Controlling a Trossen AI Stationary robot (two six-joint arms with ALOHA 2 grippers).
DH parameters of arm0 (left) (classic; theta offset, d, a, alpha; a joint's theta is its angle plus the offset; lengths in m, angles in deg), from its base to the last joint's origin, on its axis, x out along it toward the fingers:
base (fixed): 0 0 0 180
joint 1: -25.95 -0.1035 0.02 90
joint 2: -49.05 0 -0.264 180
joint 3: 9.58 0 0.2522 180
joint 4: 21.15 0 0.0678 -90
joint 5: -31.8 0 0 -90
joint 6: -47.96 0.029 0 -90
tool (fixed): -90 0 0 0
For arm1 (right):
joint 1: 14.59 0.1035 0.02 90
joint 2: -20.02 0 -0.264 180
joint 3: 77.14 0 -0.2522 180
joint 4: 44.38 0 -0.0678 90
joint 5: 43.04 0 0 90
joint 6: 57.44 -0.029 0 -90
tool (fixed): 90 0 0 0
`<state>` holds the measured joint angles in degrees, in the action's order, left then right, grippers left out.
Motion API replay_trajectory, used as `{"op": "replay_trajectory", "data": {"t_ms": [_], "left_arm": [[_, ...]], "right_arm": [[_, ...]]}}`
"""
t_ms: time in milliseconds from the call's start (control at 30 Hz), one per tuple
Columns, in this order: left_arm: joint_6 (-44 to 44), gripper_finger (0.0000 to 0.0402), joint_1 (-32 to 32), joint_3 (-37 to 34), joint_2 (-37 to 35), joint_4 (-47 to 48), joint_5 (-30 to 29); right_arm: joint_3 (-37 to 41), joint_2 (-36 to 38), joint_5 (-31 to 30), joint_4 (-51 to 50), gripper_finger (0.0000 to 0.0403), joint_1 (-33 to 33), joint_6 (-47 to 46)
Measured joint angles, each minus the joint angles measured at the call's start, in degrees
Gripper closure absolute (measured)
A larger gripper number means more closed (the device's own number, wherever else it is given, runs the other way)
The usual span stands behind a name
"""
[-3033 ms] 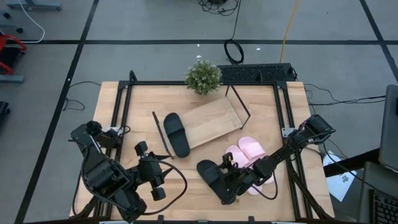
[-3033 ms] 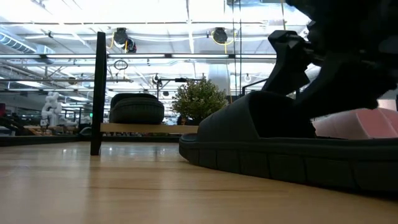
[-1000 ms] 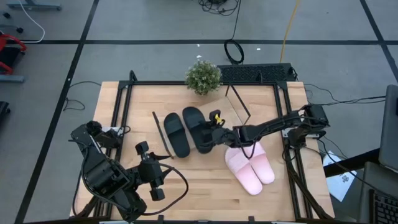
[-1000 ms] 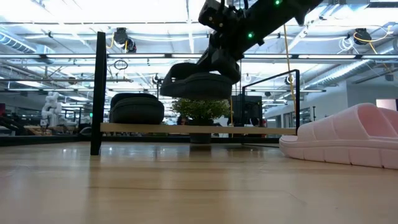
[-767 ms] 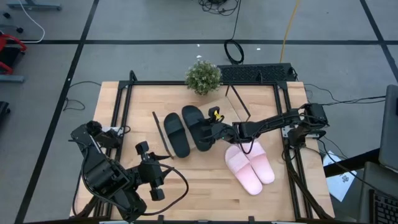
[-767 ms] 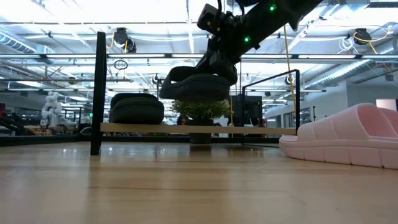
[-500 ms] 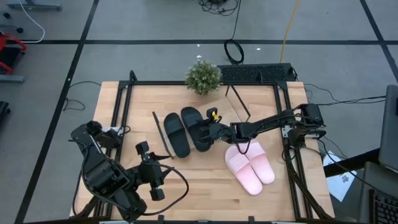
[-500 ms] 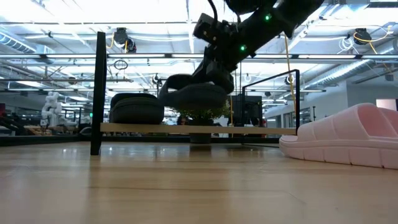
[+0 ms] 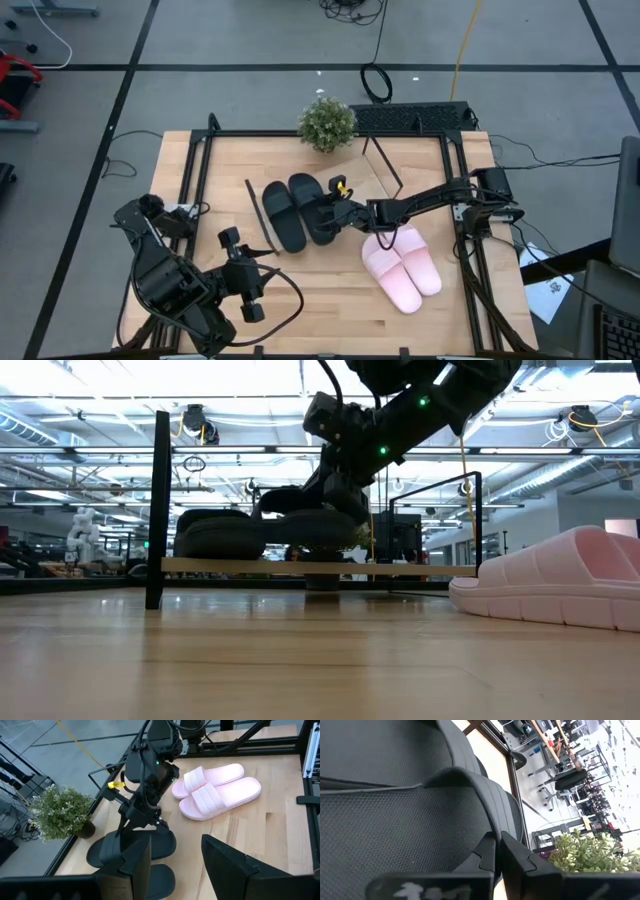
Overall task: Pick and place slides into the shelf
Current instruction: Put the right pair black slides on the shelf
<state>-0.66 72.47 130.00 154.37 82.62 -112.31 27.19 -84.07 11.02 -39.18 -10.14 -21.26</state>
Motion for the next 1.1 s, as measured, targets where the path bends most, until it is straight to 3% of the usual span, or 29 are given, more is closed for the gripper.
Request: {"op": "replay_trajectory", "data": {"t_ms": [967,1100], "left_arm": [[0.7,0.0227,-1.6,0.0,0.0,0.0,0.0],[0.7,0.0227,-1.6,0.0,0.0,0.0,0.0]], "right_arm": [[0.0,0.0,0.3,-2.9,0.0402,-1.7,-2.5],[0.0,0.0,3.3,-2.8,0.0402,-1.7,-3.1]]}}
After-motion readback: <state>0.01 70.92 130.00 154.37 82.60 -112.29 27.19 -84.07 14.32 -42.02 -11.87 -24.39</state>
